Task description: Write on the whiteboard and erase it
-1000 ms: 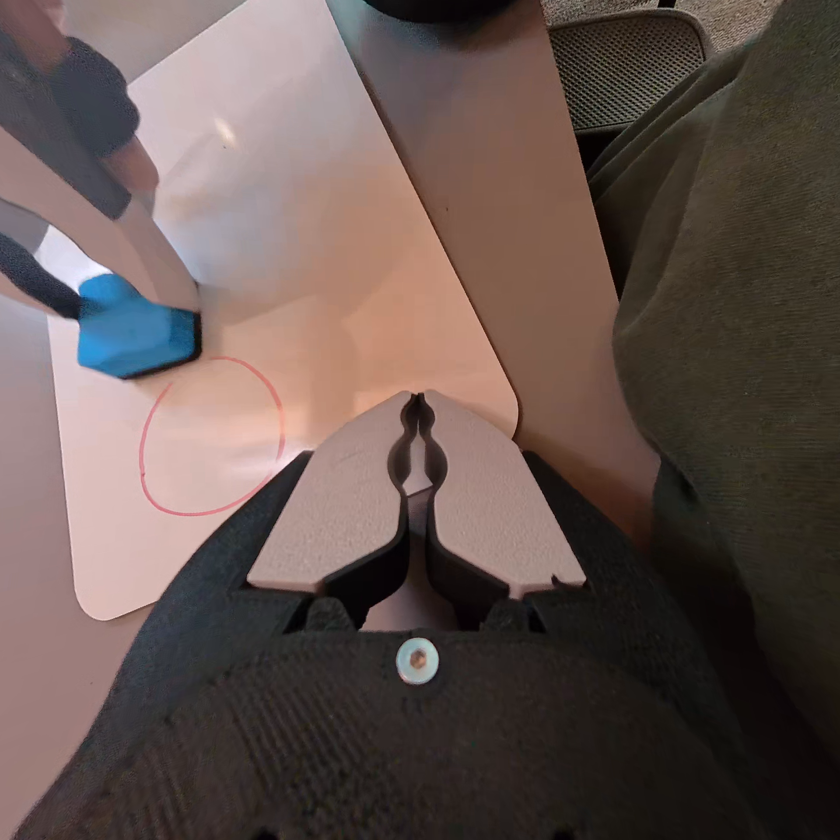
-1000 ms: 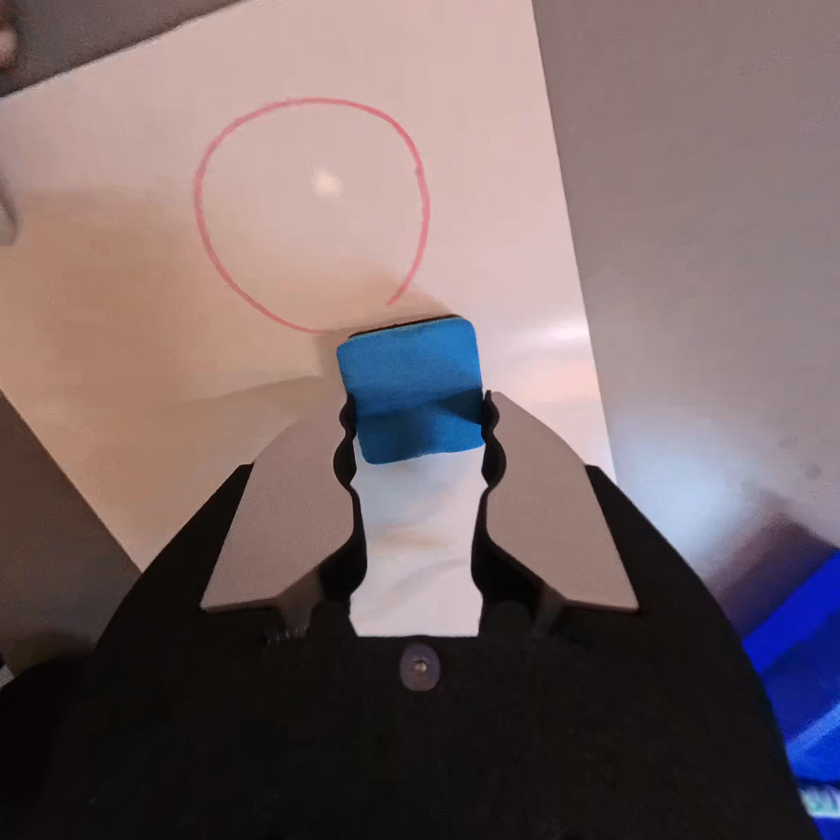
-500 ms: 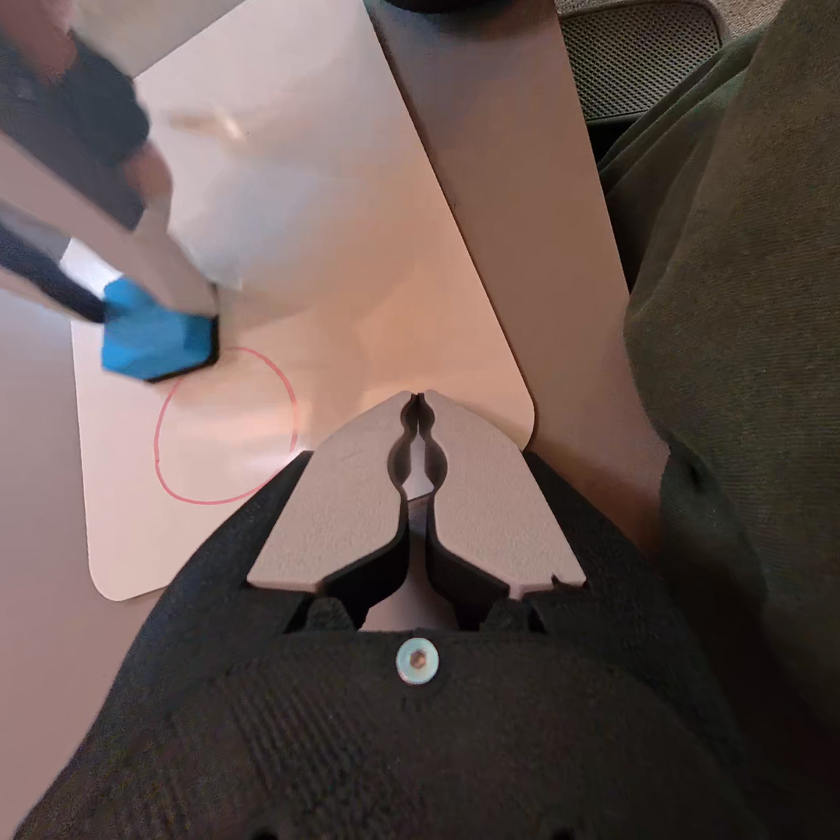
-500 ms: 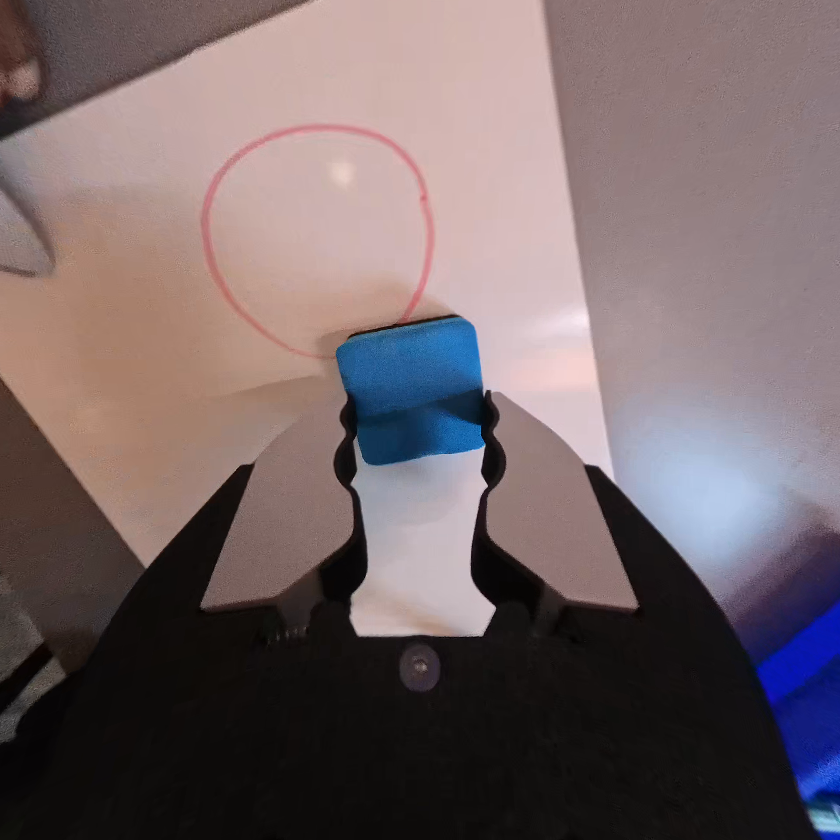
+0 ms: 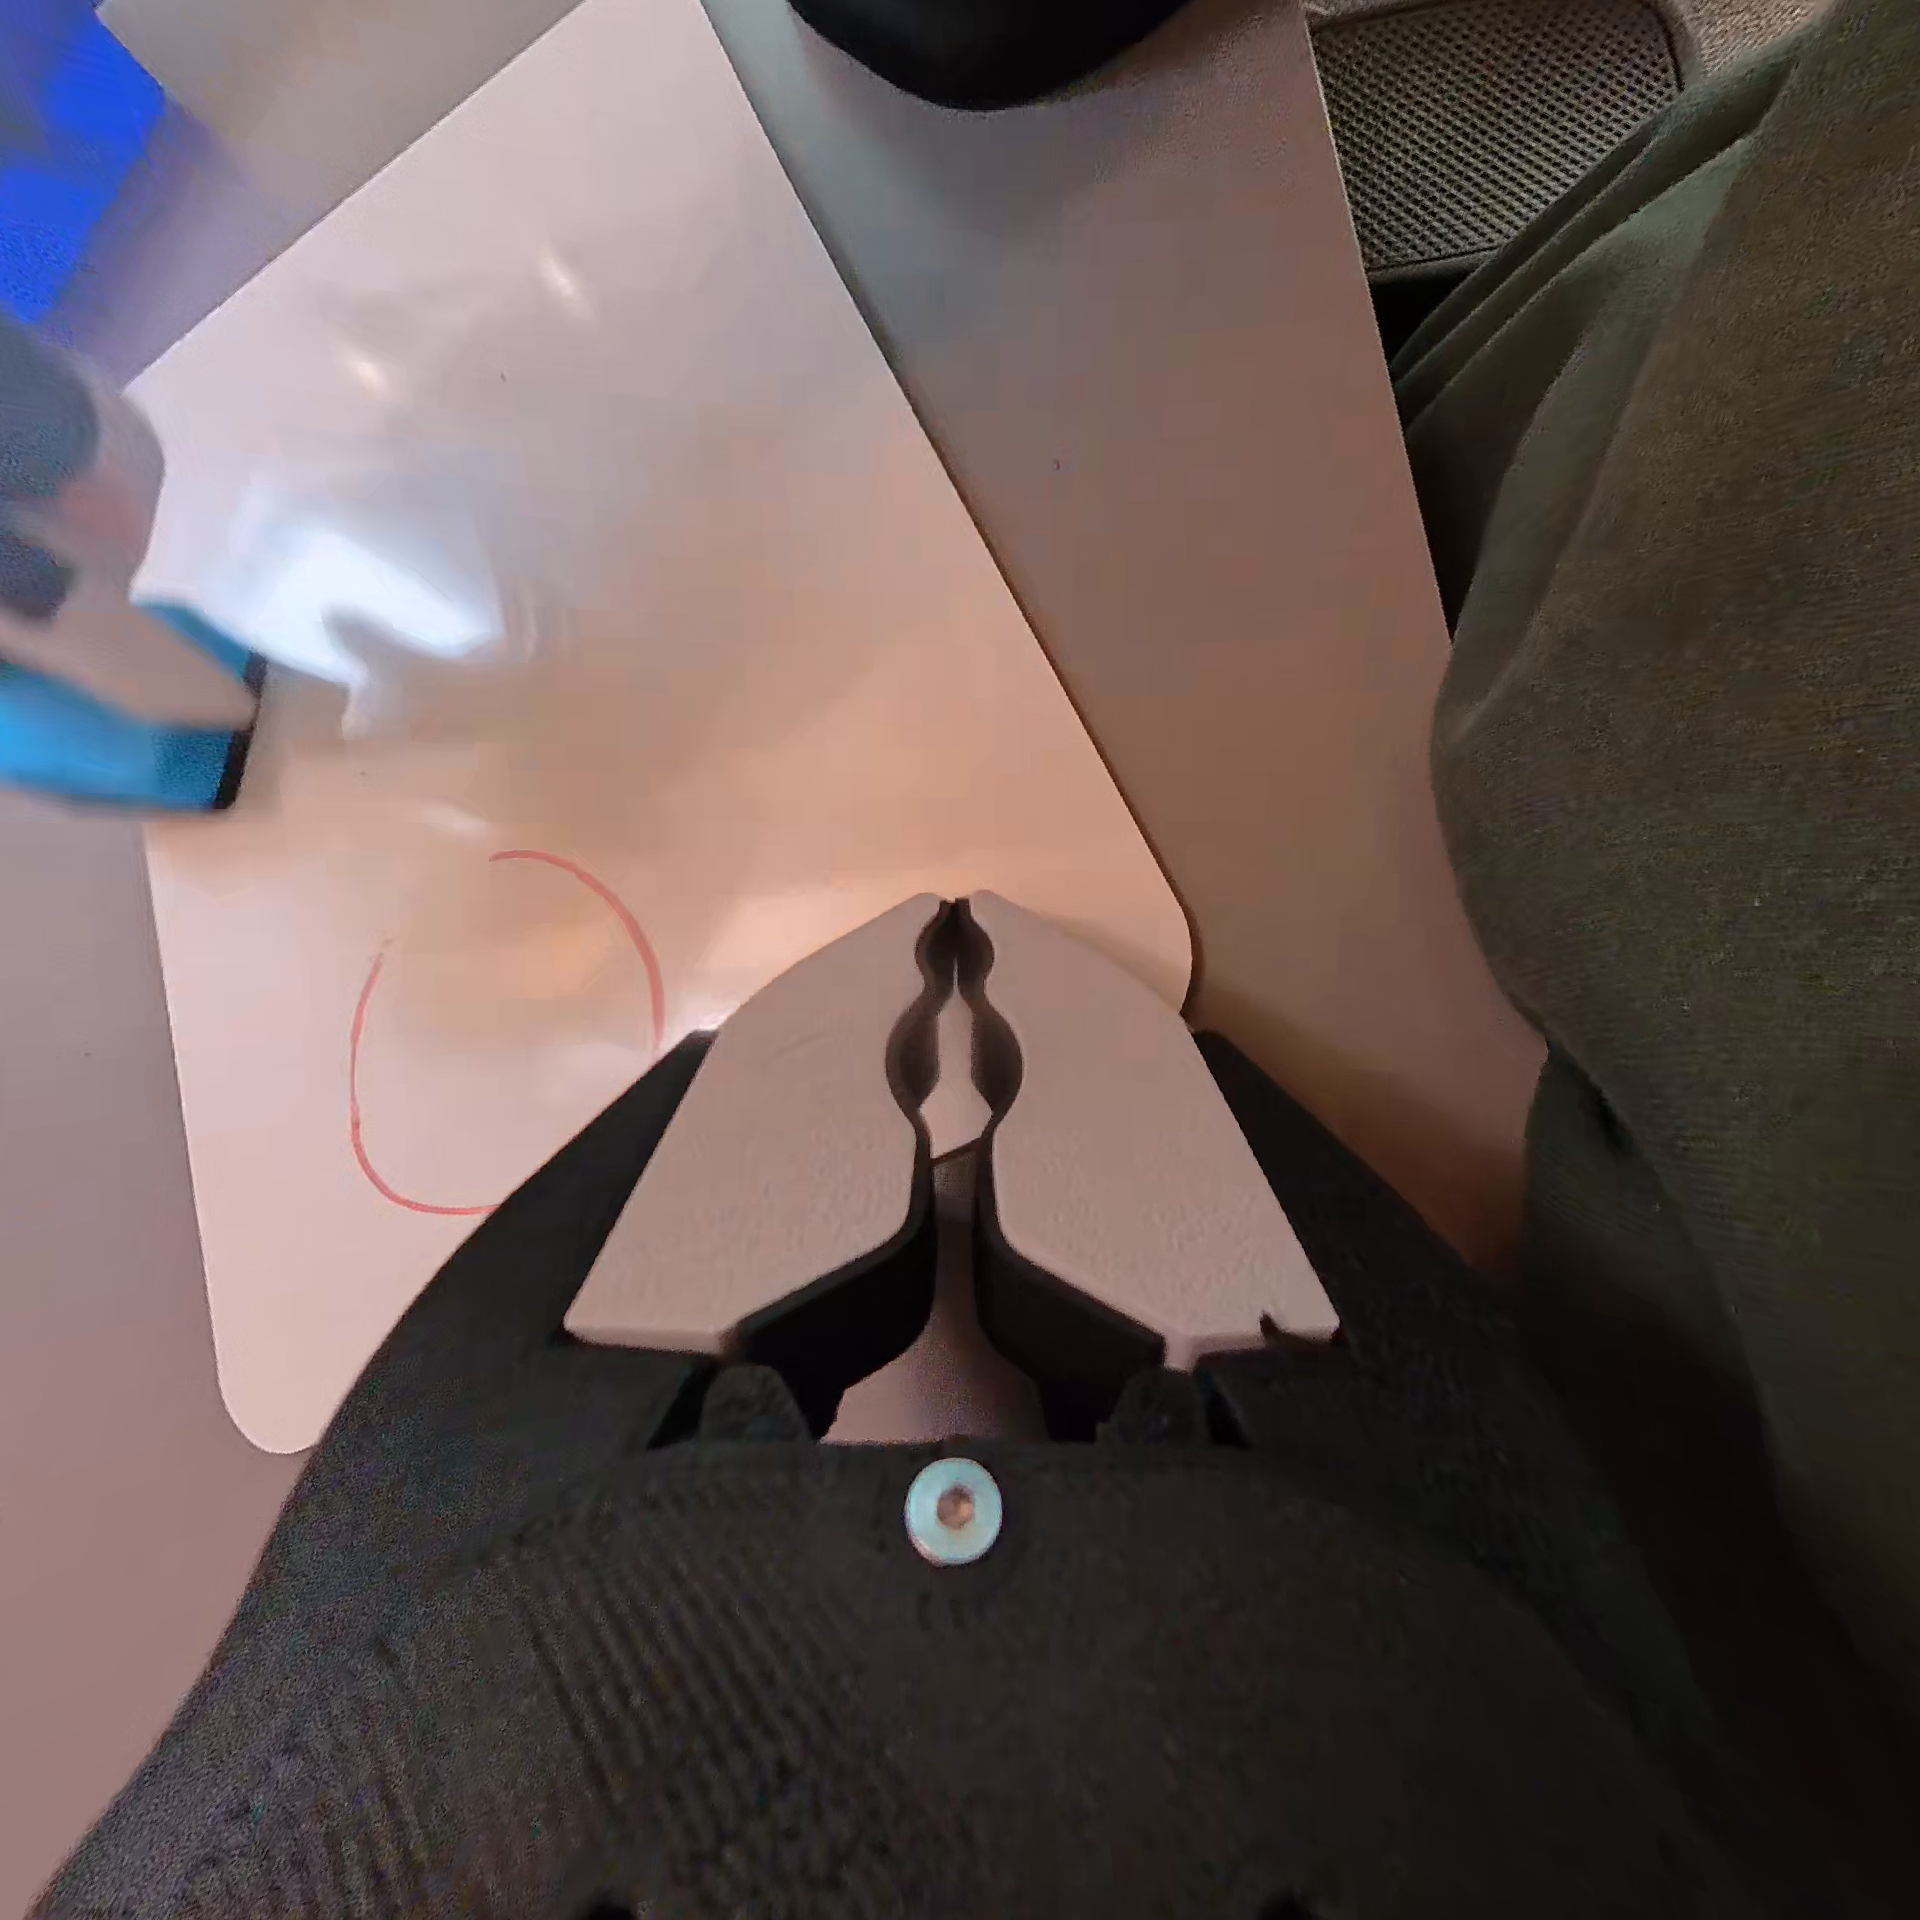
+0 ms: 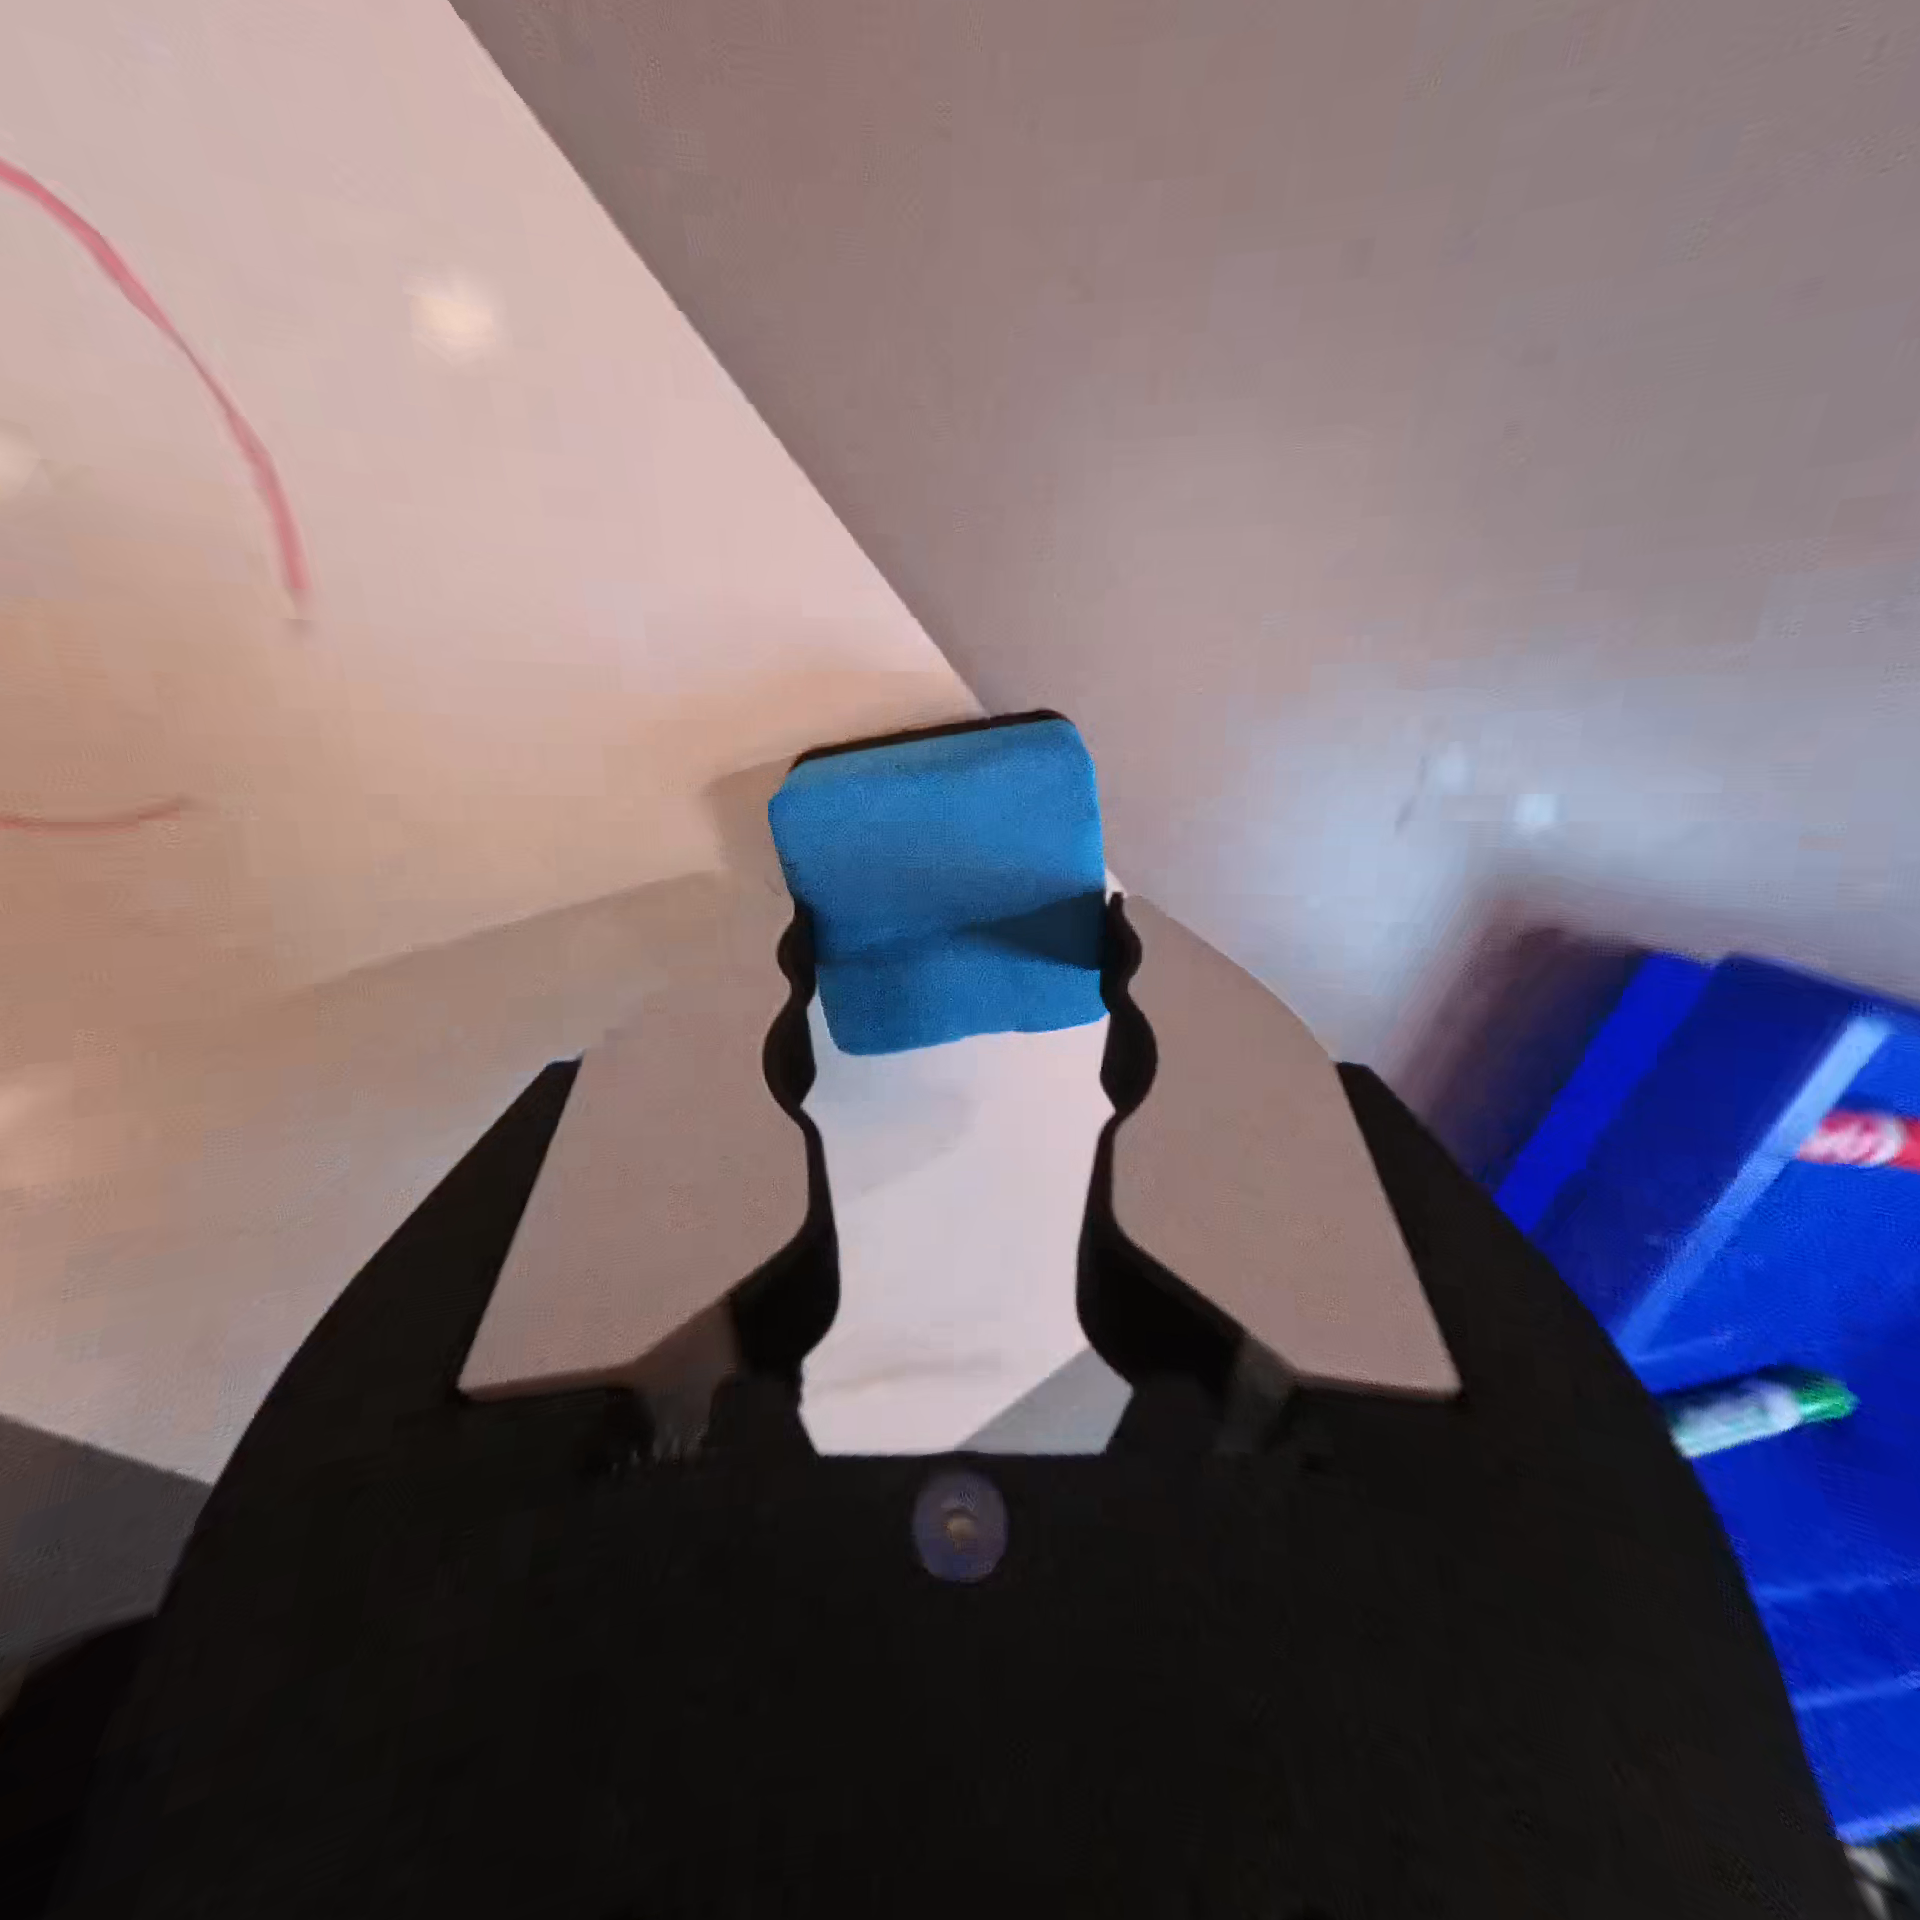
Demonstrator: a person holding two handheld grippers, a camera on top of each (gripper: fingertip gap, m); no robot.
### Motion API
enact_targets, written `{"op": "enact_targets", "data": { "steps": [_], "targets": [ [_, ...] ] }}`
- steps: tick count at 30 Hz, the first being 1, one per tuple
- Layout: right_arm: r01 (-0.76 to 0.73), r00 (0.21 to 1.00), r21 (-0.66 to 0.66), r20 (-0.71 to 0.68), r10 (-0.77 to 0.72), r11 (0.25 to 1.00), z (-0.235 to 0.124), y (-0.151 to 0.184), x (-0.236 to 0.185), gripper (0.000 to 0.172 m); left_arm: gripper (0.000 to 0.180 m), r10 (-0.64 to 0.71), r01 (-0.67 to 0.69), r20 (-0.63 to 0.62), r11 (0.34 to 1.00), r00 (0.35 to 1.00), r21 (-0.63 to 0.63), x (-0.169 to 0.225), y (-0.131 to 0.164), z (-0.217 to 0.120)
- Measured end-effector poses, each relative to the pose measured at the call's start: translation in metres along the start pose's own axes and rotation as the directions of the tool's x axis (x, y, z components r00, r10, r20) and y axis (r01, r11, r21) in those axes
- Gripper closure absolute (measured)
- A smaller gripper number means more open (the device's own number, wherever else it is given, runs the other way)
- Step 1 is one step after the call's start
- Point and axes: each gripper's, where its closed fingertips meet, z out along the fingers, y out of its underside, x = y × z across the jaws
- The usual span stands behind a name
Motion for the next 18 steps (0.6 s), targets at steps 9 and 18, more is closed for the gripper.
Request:
{"op": "enact_targets", "data": {
  "steps": [9, 18],
  "targets": [
    [-0.06, 0.986, 0.127, 0.163, 0.039, 0.99, -0.002, -0.016, -0.039, 0.118, 0.18, 0.002, -0.002, -0.002, 1.0, 1.0, 0.007, 0.003, -0.002, 0.001],
    [0.262, 0.924, 0.107, 0.257, -0.282, 0.959, -0.022, -0.022, -0.133, 0.118, 0.18, -0.007, 0.007, -0.017, 1.0, 1.0, -0.001, 0.004, -0.003, 0.001]
  ]
}}
